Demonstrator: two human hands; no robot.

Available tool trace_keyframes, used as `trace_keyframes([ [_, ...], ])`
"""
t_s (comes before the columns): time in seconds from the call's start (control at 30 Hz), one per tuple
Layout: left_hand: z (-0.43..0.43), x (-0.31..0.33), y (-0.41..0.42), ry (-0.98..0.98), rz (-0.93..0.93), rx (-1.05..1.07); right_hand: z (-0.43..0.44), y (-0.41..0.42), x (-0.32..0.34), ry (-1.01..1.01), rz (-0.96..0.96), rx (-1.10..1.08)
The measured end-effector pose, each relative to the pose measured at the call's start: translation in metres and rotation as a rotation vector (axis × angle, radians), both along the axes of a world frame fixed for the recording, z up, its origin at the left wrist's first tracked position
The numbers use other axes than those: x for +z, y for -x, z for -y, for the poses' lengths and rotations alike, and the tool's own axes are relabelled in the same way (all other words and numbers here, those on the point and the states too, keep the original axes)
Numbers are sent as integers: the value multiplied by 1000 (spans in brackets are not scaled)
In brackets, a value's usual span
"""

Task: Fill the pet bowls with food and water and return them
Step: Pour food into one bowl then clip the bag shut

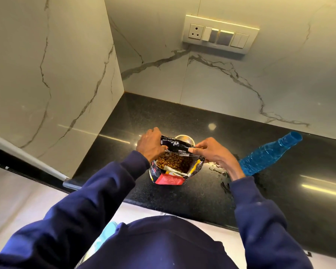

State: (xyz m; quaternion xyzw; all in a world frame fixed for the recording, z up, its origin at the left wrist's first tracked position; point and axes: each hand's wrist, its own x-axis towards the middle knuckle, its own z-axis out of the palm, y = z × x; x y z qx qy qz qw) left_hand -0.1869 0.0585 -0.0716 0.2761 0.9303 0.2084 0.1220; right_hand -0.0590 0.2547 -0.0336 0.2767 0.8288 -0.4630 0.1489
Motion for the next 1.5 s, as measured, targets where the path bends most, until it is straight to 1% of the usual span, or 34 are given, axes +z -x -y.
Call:
trace_keyframes([
  [0.07, 0, 0, -5, 43, -5, 25, 7, 7, -9, -179, 11, -18],
  [0.13, 3, -1, -8, 22, -35, 14, 12, 9, -17, -310, 11, -34],
  [0.2, 9, -1, -7, -56, -35, 8, 15, 8, -20, -383, 10, -20],
  [0.27, 12, -1, -2, -90, -24, 16, 17, 7, -20, -450, 10, -6],
  [0.4, 14, 3, 6, -137, 0, 30, 23, 5, -27, -670, -89, -61],
  [0.43, 14, 1, 7, -142, 3, 29, 21, 2, -32, -713, -113, -76],
  [0.47, 15, -1, 7, -143, 3, 34, 19, 0, -36, -713, -131, -82],
  [0.5, 16, -3, 7, -141, 6, 44, 15, -2, -40, -651, -136, -75],
  [0.53, 16, -4, 6, -136, 6, 58, 11, -2, -39, -546, -125, -58],
  [0.63, 15, -4, 5, -96, 19, 83, -2, -5, -20, -116, -27, 16],
  [0.67, 15, -3, 4, -67, 29, 79, -6, -7, -10, 0, -13, 29],
  [0.7, 15, -1, 2, -34, 40, 75, -11, -9, -3, 67, -13, 32],
  [0.73, 16, 0, 1, 0, 51, 74, -14, -11, 1, 89, -14, 29],
  [0.77, 16, 1, -2, 29, 60, 75, -16, -12, 2, 69, -15, 18],
  [0.83, 18, -1, -6, 43, 68, 73, -12, -9, -3, -94, -12, -1],
  [0.9, 21, -1, -9, 8, 73, 40, -1, -5, -12, -267, -22, -24],
  [0.93, 24, -1, -7, -20, 77, 26, 2, -4, -16, -313, -39, -46],
  [1.03, 33, 1, 5, -102, 98, 28, 3, -4, -28, -384, -91, -103],
  [1.13, 37, 2, 16, -164, 64, -23, 2, -5, -33, -437, -93, -90],
  [1.2, 40, 0, 18, -202, 25, -66, -1, -4, -29, -393, -45, -57],
  [1.3, 45, -1, 18, -301, 18, -110, -14, -6, -27, -156, 29, -56],
  [1.4, 45, 6, 10, -371, -30, -317, -20, -12, -33, 80, -65, -73],
  [1.5, 43, 7, -8, -356, -70, -493, -21, -20, -35, 260, -189, -138],
])
